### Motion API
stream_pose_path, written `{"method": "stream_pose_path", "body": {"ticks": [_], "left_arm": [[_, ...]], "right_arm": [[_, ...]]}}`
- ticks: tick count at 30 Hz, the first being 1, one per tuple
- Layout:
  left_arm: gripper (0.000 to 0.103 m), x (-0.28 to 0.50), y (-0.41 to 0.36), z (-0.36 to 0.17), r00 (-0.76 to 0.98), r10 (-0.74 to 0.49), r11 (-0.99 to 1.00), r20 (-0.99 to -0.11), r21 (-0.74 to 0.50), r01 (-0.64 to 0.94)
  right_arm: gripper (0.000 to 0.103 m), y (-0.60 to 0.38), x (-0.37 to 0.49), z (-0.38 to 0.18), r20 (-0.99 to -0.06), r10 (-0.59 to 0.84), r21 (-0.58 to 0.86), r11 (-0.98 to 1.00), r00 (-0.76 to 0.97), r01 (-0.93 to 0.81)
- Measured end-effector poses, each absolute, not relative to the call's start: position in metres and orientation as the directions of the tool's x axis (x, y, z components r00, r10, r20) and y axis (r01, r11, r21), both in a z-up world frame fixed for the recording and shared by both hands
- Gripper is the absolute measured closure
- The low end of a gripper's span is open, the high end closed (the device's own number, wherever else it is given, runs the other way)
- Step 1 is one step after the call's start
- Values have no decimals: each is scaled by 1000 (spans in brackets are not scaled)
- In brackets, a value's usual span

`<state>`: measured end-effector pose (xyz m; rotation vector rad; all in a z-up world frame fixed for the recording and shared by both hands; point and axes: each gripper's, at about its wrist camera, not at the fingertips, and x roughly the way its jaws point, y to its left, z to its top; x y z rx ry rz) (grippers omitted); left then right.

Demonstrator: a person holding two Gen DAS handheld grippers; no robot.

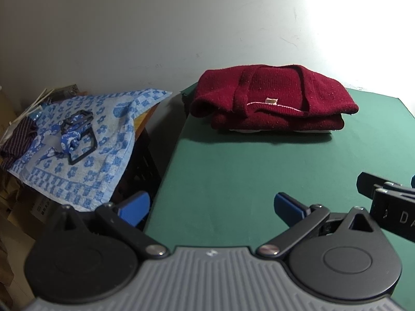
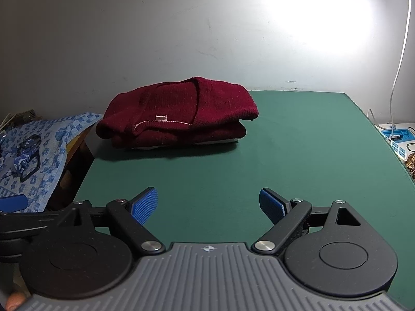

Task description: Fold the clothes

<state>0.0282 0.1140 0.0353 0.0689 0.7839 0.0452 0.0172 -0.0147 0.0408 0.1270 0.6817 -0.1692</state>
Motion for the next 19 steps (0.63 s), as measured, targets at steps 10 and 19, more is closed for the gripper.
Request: {"method": "stream_pose_path", "body": {"ticks": [10,19], "left_arm": [[1,25,111,36,740,93,993,-666,112,-25],[1,27,111,37,746,83,994,-661,103,-20]], "right_arm": [[15,-14,18,40,-637,-112,67,978,763,199],[15,-14,17,40,-634,-110,71,977,766,199]]}}
